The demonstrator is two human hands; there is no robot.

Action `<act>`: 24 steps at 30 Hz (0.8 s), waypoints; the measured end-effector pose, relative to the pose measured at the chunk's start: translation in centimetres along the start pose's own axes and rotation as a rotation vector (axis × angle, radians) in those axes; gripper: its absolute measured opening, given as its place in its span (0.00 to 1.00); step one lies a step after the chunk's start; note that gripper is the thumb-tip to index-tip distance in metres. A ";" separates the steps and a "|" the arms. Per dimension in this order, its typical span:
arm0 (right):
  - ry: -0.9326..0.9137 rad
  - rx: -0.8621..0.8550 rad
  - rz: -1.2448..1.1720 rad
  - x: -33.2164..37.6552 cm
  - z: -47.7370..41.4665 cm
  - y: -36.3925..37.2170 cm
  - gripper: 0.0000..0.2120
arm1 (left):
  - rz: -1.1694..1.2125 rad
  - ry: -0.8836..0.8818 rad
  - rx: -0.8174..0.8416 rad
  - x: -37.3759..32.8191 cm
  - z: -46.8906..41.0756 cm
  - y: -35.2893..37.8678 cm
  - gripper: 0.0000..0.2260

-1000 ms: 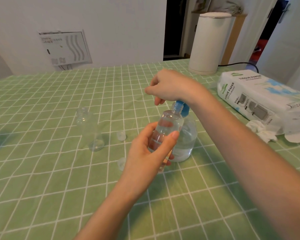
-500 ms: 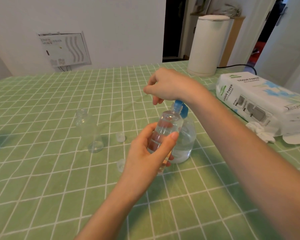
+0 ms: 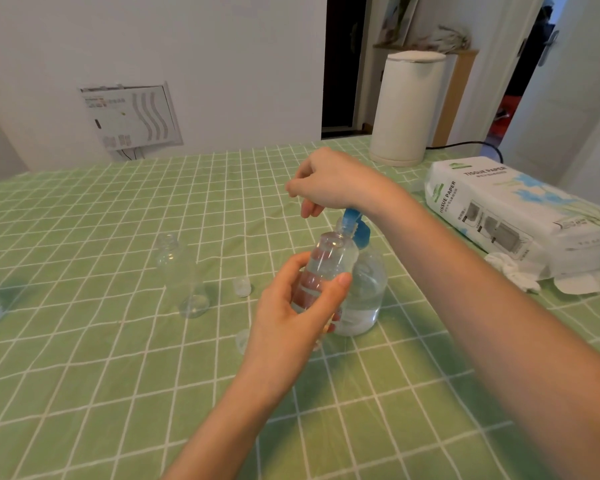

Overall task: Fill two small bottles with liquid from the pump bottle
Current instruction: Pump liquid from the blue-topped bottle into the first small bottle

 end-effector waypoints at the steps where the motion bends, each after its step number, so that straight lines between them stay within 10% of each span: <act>1: 0.001 -0.002 -0.005 0.1 0.0 -0.1 0.14 | -0.015 0.012 -0.003 0.0 -0.1 -0.1 0.14; 24: 0.042 0.105 -0.183 0.0 1.1 -2.2 0.12 | -0.161 0.052 -0.099 0.7 -0.7 -0.3 0.24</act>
Point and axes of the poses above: each hand's wrist, its own z-axis away from the middle knuckle, its own y-axis out of the palm, x = y × z, the point moved 2 cm from there along -z, towards the middle knuckle, and after that the axes turned 12 degrees about z, right-handed, at the moved point
